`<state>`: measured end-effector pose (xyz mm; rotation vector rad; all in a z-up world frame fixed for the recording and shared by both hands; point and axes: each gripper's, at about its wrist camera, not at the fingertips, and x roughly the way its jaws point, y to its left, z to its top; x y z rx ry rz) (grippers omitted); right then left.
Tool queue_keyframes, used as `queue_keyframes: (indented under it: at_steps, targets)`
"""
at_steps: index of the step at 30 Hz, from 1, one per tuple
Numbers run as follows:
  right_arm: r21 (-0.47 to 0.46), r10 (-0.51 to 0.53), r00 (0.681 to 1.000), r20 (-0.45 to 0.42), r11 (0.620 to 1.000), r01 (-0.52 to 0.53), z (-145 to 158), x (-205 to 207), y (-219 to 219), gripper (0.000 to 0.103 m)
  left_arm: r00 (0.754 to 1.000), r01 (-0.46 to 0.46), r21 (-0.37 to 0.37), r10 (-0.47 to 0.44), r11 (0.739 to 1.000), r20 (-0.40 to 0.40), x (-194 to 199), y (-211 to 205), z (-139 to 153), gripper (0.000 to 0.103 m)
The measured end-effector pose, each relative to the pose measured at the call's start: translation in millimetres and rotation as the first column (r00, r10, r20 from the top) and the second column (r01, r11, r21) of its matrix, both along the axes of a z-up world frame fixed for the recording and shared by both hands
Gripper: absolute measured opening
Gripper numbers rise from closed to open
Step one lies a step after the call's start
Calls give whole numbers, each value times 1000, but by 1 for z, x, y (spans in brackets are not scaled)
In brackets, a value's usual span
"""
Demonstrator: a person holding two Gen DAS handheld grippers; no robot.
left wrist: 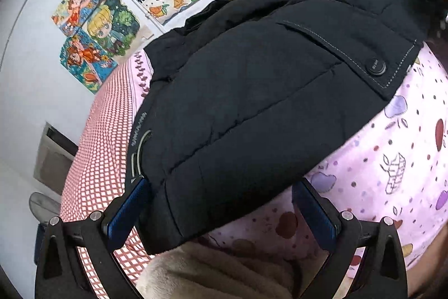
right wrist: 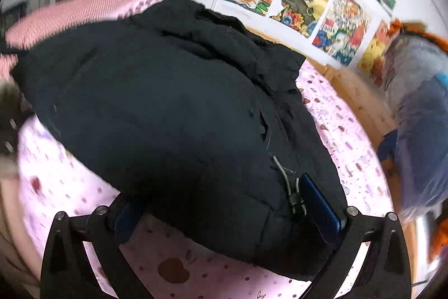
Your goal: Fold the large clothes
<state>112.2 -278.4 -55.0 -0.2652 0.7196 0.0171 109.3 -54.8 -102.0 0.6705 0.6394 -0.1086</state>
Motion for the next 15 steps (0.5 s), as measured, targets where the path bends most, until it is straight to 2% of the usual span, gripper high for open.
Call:
queue_keyframes:
  at_steps: [4, 7, 10, 15]
  targets:
    - [191, -24, 1000, -5, 981, 25, 19, 5, -27, 101, 999, 12, -7, -12, 1000, 29, 1, 3, 8, 103]
    - [275, -40, 999, -16, 960, 42, 31, 12, -40, 101, 998, 32, -27, -30, 999, 62, 4, 7, 21, 103]
    - [288, -25, 999, -23, 957, 31, 35, 18, -43, 101, 994, 51, -35, -48, 998, 97, 6, 8, 37, 97]
    - [228, 44, 998, -33, 973, -35, 30, 16, -40, 101, 995, 68, -68, -63, 995, 79, 15, 11, 50, 96]
